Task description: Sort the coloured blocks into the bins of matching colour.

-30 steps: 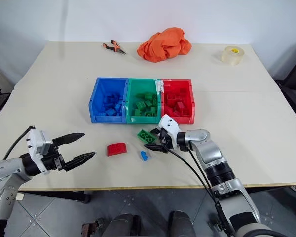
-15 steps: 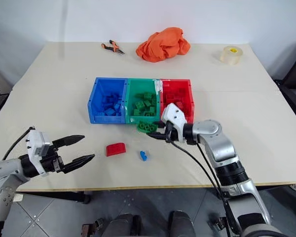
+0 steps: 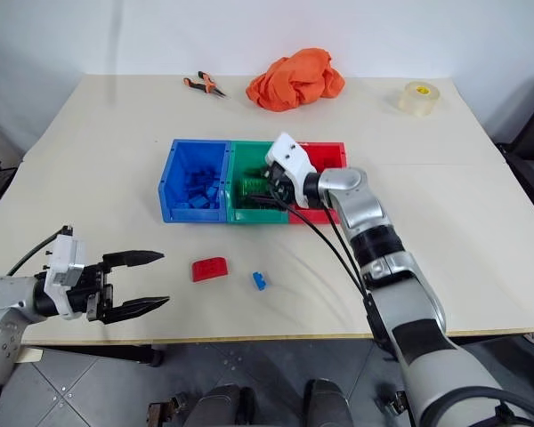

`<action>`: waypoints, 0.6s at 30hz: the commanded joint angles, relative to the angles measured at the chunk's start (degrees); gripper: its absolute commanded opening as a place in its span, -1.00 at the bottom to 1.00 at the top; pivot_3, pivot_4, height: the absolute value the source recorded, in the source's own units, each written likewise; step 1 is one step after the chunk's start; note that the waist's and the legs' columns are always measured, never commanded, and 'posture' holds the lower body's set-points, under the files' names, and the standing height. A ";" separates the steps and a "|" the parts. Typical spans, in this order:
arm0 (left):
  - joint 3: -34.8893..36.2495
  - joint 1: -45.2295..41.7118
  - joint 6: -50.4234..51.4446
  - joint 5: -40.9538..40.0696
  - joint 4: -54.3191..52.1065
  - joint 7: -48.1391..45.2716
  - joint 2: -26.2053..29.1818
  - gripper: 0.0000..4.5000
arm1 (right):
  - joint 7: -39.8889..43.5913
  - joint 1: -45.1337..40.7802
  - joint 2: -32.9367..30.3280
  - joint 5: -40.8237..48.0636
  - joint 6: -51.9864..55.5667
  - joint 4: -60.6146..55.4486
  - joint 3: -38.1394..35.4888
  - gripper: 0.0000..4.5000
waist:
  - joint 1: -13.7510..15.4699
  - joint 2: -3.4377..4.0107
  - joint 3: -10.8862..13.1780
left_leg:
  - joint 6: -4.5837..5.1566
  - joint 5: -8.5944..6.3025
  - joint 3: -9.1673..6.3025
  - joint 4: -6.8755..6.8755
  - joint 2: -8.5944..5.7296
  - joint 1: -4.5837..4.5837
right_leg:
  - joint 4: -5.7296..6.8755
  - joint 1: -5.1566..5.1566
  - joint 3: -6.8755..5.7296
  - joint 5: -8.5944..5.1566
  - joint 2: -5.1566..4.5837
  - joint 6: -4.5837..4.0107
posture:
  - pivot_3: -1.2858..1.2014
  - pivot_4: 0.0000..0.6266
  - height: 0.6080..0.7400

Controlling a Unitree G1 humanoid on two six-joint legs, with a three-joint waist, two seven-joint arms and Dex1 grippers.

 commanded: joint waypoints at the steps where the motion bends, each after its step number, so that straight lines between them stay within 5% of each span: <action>1: -0.18 -0.23 -1.76 -0.70 0.95 -1.71 -0.49 1.00 | 1.09 -0.97 -0.99 0.28 -3.22 -0.93 -1.98 0.99 | -0.17 -0.03 -0.02 | 0.00 0.00 0.00 -0.01 0.00 0.02 | 0.02 0.01 -0.01 0.00 0.01 0.00 | 0.03 -0.52 1.00; 10: -0.80 -1.70 -4.06 -0.14 5.75 -5.57 -0.03 1.00 | 16.78 18.27 -14.12 7.61 6.68 -31.30 -2.46 0.99 | 0.68 -0.05 -0.02 | 0.03 -0.01 -0.09 0.07 -0.03 -0.02 | -0.05 0.11 -0.01 0.01 -0.07 0.01 | 0.03 -0.52 1.00; 18: -1.34 -5.29 -7.11 0.38 13.78 -10.53 0.43 1.00 | 22.56 40.52 -29.89 11.08 9.03 -46.32 -7.32 0.99 | 0.90 -0.05 -0.02 | 0.03 -0.02 -0.01 0.03 0.01 0.00 | -0.30 0.20 -0.15 0.01 -0.11 0.01 | 0.03 -0.52 1.00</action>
